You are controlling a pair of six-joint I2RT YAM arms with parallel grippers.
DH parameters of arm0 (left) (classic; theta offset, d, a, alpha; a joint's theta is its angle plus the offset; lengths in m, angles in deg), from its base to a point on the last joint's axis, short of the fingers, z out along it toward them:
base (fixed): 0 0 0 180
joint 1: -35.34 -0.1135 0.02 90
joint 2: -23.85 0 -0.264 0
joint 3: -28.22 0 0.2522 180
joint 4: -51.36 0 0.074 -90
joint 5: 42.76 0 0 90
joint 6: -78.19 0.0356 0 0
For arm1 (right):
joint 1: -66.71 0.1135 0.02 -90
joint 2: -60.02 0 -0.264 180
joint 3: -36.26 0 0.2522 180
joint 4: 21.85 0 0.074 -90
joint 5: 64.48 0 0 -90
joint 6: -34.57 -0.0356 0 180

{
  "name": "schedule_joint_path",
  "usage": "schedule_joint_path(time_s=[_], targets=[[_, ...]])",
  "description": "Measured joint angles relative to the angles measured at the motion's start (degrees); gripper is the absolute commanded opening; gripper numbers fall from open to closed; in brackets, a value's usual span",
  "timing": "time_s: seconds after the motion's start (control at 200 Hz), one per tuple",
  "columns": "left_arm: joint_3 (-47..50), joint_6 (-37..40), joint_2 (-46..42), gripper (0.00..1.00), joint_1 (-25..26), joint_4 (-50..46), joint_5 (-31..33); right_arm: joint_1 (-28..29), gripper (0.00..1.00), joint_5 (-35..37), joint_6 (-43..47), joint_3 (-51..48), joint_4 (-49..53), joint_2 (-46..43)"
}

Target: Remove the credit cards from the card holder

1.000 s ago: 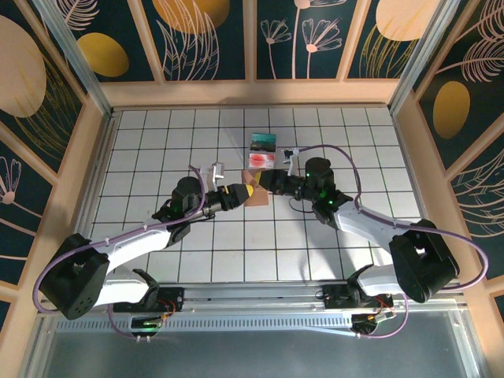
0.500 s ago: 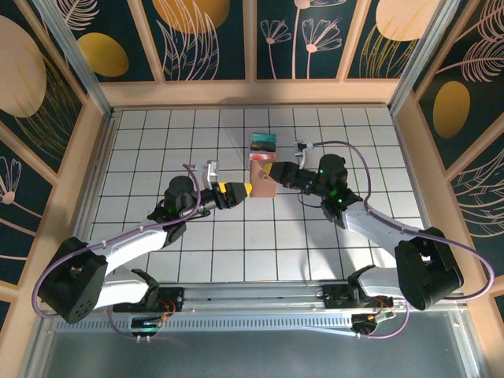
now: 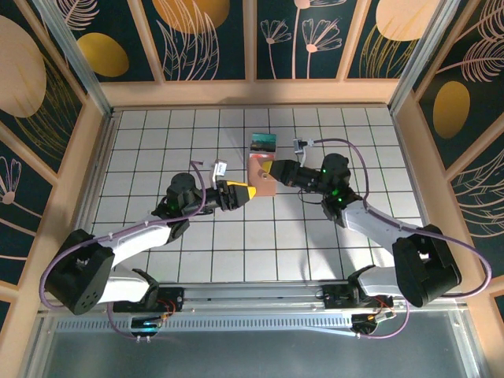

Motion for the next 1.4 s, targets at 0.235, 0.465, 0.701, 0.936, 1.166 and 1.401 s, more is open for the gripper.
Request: schedule_joint_path(time_s=[0.235,0.465,0.701,0.936,1.166,1.401], targets=[[-0.4,0.0,0.3,0.57,0.0,1.2,-1.5,0.0,0.04,-1.4,-1.6,0.0,-2.4,1.6],[-0.5,-0.2,0.7,0.25,0.0,2.8,-1.9,0.2,0.04,-1.8,-1.8,0.5,-3.5,2.8],[-0.5,-0.7,0.7,0.00,-0.2,2.5,-1.4,0.2,0.04,-1.6,-1.1,0.9,-3.3,2.9],[-0.5,0.9,-1.4,0.00,-0.2,-0.5,0.8,1.0,0.23,-0.2,3.3,4.0,3.6,2.6],[-0.6,4.8,-3.8,0.00,-0.2,-4.6,3.6,2.7,0.56,5.7,9.7,8.6,17.5,0.1],[-0.7,7.1,-3.8,0.00,0.0,-10.6,7.1,3.4,0.65,15.5,16.2,12.7,31.1,-4.3]])
